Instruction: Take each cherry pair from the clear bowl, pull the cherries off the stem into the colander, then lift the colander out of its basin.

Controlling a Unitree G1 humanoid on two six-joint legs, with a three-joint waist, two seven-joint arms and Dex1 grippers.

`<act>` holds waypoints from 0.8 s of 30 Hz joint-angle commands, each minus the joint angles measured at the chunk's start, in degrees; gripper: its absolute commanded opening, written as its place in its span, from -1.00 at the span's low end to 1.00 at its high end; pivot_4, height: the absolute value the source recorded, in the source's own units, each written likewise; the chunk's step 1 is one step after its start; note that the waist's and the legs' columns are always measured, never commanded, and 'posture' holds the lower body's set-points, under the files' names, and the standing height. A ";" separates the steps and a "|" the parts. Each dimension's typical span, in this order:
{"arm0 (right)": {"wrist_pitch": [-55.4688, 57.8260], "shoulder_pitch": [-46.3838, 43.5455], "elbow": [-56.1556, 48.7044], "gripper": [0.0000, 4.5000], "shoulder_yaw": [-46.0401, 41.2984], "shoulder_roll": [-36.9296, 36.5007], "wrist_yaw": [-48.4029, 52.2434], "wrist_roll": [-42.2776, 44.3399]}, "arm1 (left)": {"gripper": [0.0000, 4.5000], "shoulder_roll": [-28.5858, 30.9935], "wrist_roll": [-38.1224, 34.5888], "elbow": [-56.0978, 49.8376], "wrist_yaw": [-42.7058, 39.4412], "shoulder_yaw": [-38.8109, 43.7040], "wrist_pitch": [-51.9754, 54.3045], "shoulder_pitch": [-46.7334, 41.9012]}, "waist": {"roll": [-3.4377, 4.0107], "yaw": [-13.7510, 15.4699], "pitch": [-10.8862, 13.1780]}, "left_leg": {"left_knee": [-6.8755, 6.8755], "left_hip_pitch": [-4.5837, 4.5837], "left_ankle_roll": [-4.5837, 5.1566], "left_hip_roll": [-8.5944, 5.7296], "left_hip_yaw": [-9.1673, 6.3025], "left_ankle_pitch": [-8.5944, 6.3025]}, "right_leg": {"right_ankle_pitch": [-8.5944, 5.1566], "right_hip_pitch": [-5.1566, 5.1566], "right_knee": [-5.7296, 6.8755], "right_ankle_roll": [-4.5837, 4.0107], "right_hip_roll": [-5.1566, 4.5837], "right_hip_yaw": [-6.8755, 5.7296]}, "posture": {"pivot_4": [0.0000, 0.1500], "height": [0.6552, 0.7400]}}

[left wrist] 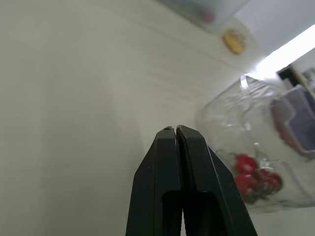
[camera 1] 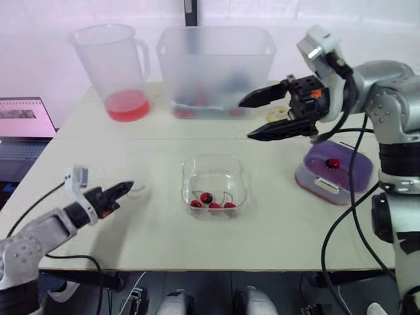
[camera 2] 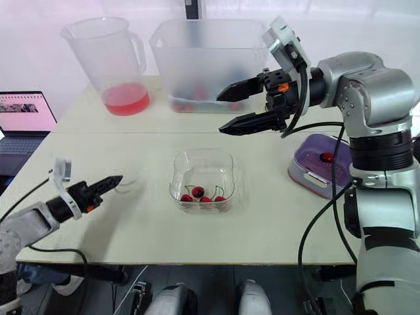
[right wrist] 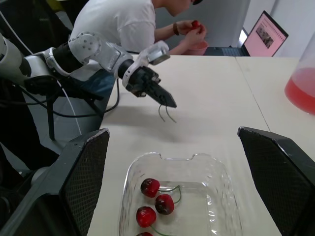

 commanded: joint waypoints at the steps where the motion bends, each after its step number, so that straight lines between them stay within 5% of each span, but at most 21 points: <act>1: -1.37 -0.82 -0.59 0.99 -0.64 -0.04 -0.50 0.37 | -1.00 -0.64 1.83 3.34 0.79 1.26 -2.35 -0.63 | 0.00 0.09 0.00 | 0.00 0.00 0.00 0.00 0.00 0.00 | 0.00 0.00 0.01 0.00 0.00 0.00 | 1.00 -0.21; 4: -1.92 -0.37 -0.67 1.00 -0.40 -0.19 -0.99 0.16 | -0.60 -0.71 3.71 6.72 1.30 2.02 -4.24 -1.79 | -0.01 0.05 0.00 | 0.00 0.00 0.00 0.00 0.00 0.00 | 0.00 -0.01 0.00 0.00 0.00 0.00 | 1.00 -0.21; 11: -0.68 1.30 -2.39 1.00 -0.01 -1.43 -1.53 0.67 | 0.90 1.99 6.04 10.35 1.24 7.03 -9.53 -4.35 | -0.01 -0.21 -0.01 | -0.04 -0.01 0.00 0.03 0.04 0.00 | 0.00 -0.07 0.01 0.00 -0.02 0.00 | 1.00 -0.21; 17: -2.81 0.98 -0.56 1.00 5.20 -1.23 -2.12 -4.34 | 0.95 6.14 4.03 5.40 -4.18 9.76 -10.22 -2.34 | -0.01 -0.50 -0.01 | -0.09 -0.01 -0.01 0.05 0.07 0.00 | 0.00 -0.12 0.00 0.00 -0.07 0.00 | 1.00 -0.21; 24: -14.71 4.13 -0.93 1.00 17.20 6.91 -7.53 -16.56 | 0.95 9.30 1.09 -11.27 -21.14 5.98 -12.40 5.79 | -0.04 -1.54 -0.03 | -0.16 -0.02 -0.02 0.05 0.08 0.00 | 0.00 -0.15 -0.02 0.00 -0.11 0.05 | 1.00 -0.21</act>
